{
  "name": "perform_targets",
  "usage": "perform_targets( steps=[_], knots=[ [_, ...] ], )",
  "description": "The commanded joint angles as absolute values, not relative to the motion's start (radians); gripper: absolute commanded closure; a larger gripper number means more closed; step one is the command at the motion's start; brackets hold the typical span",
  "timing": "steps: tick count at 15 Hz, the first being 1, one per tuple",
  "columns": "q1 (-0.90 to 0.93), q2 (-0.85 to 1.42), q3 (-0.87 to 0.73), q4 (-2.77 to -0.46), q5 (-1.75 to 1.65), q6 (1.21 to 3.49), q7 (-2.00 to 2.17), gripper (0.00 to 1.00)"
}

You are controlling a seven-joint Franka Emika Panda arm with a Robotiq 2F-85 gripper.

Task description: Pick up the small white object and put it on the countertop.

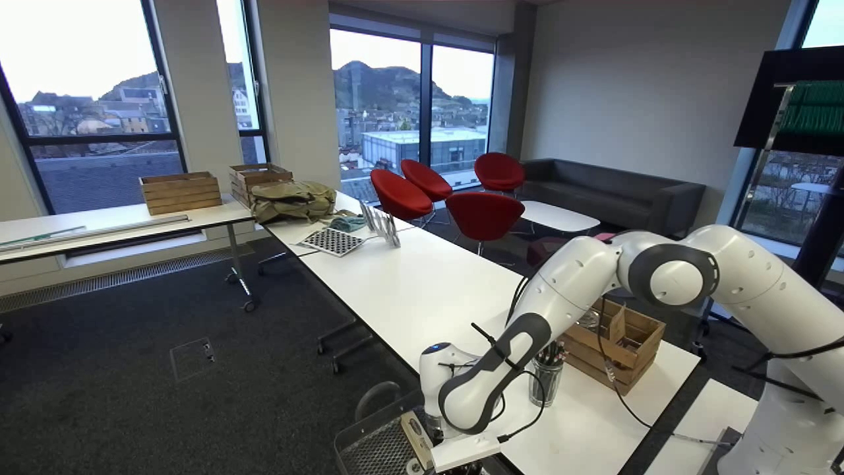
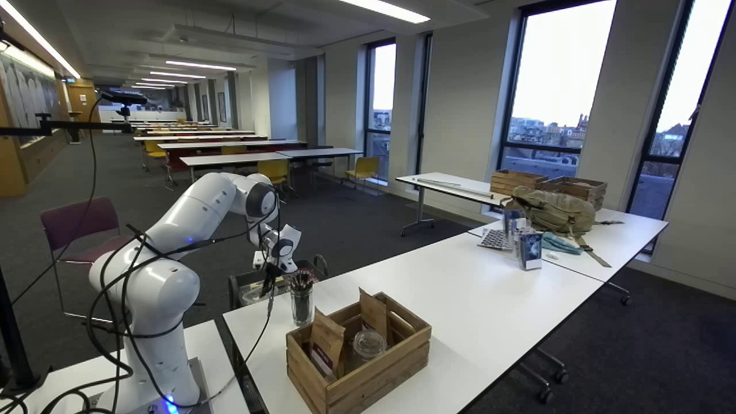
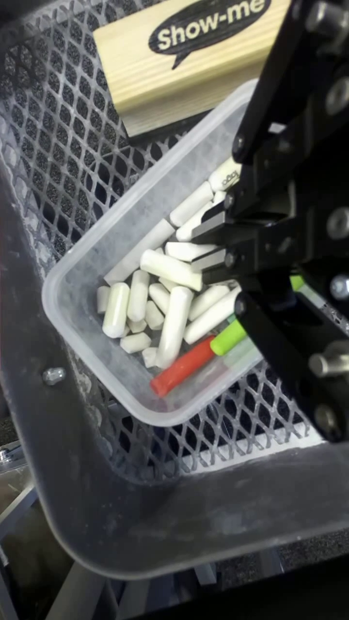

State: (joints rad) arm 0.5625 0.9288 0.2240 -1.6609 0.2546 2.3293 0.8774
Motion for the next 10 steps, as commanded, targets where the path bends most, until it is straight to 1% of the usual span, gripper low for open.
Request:
perform_targets(
  steps=[1, 10],
  knots=[
    [0.572, 0.887, 0.215, -1.692, 0.254, 2.347, 0.908, 0.98],
    [0.59, 0.806, 0.185, -1.72, 0.214, 2.311, 0.985, 0.98]
  ],
)
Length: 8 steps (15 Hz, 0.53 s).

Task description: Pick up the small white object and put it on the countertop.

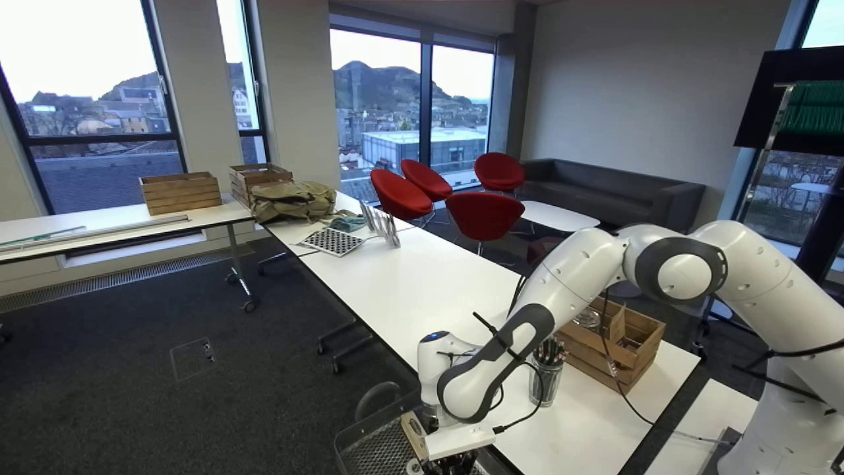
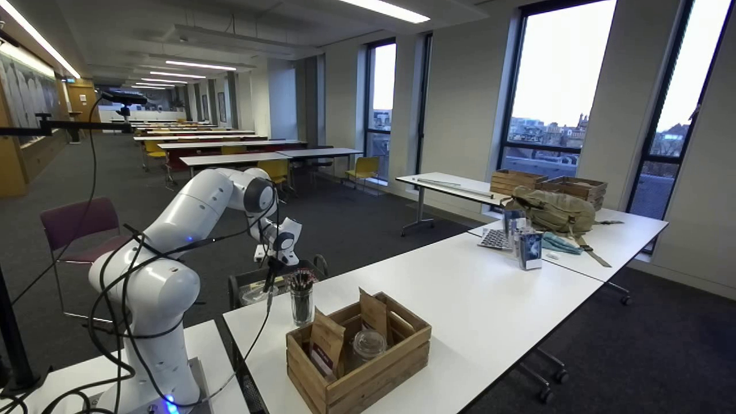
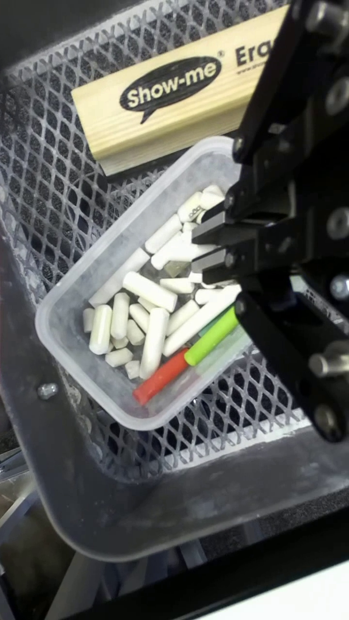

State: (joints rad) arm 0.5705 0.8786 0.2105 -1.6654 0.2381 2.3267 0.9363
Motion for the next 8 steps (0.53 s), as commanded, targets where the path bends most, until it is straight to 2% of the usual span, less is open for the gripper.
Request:
perform_targets(
  steps=[1, 8],
  knots=[
    [0.594, 0.798, 0.178, -1.721, 0.208, 2.305, 0.994, 0.98],
    [0.623, 0.712, 0.15, -1.769, 0.141, 2.271, 1.089, 0.98]
  ],
)
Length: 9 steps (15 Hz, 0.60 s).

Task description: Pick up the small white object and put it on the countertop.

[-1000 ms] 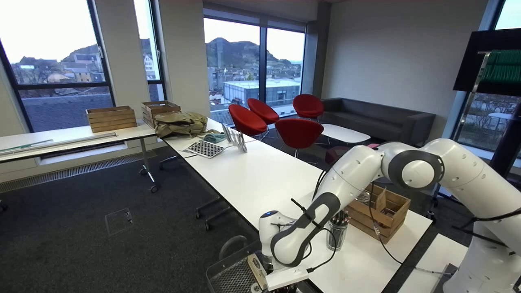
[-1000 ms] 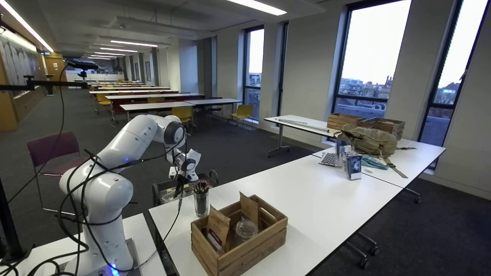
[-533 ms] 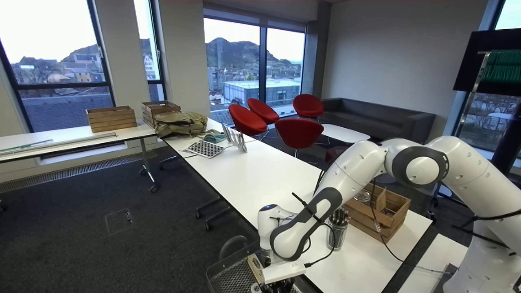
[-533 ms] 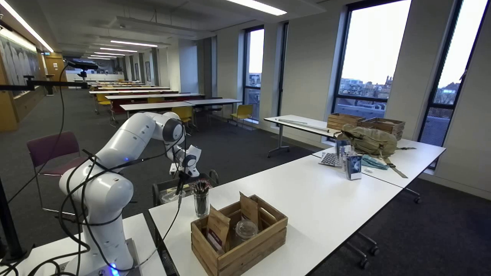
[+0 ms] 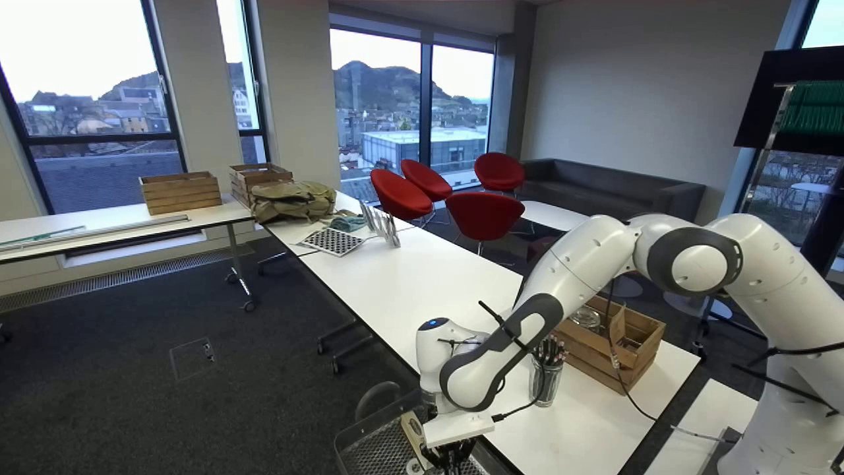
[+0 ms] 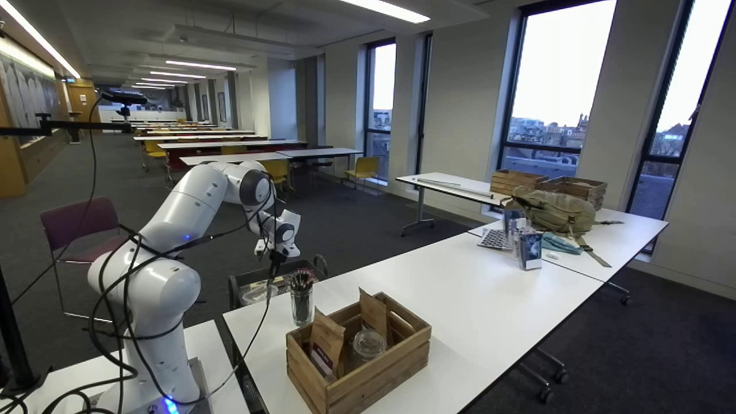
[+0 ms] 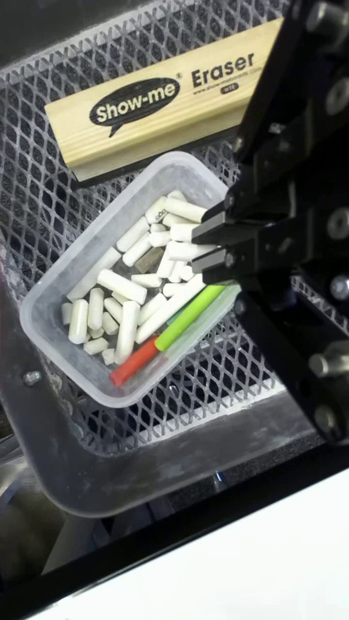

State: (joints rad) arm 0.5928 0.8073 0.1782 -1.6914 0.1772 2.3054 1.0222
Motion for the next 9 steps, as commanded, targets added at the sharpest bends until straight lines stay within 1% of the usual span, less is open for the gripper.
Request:
perform_targets(
  steps=[1, 9],
  knots=[
    [0.627, 0.694, 0.147, -1.781, 0.129, 2.263, 1.108, 0.98],
    [0.67, 0.565, 0.142, -1.883, 0.036, 2.248, 1.273, 0.98]
  ],
)
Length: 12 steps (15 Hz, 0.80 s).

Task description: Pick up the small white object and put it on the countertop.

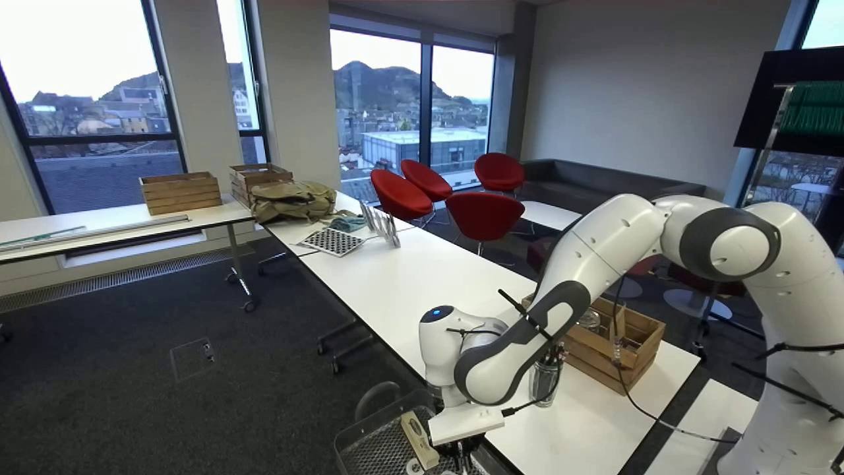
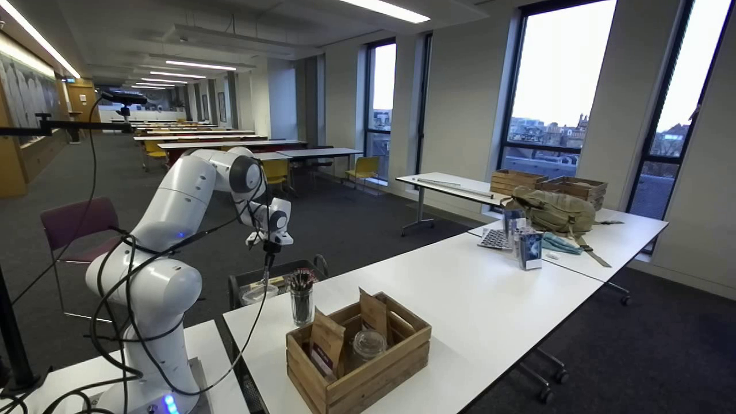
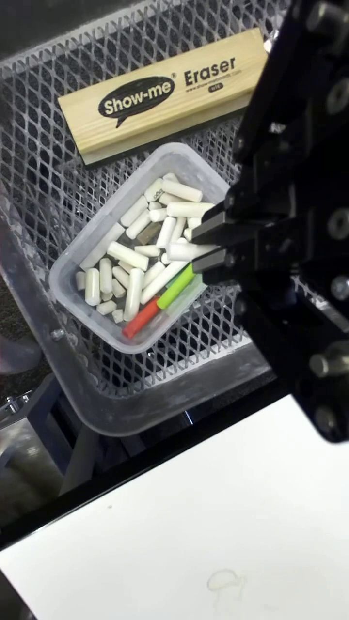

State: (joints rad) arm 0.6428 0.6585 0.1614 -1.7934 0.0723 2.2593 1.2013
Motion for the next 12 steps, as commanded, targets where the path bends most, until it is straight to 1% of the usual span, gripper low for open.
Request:
perform_targets(
  steps=[1, 7, 12],
  knots=[
    [0.671, 0.551, 0.144, -1.899, 0.028, 2.252, 1.291, 0.98],
    [0.651, 0.474, 0.16, -2.04, 0.025, 2.318, 1.34, 0.98],
    [0.602, 0.41, 0.151, -2.222, 0.047, 2.527, 1.338, 0.98]
  ],
)
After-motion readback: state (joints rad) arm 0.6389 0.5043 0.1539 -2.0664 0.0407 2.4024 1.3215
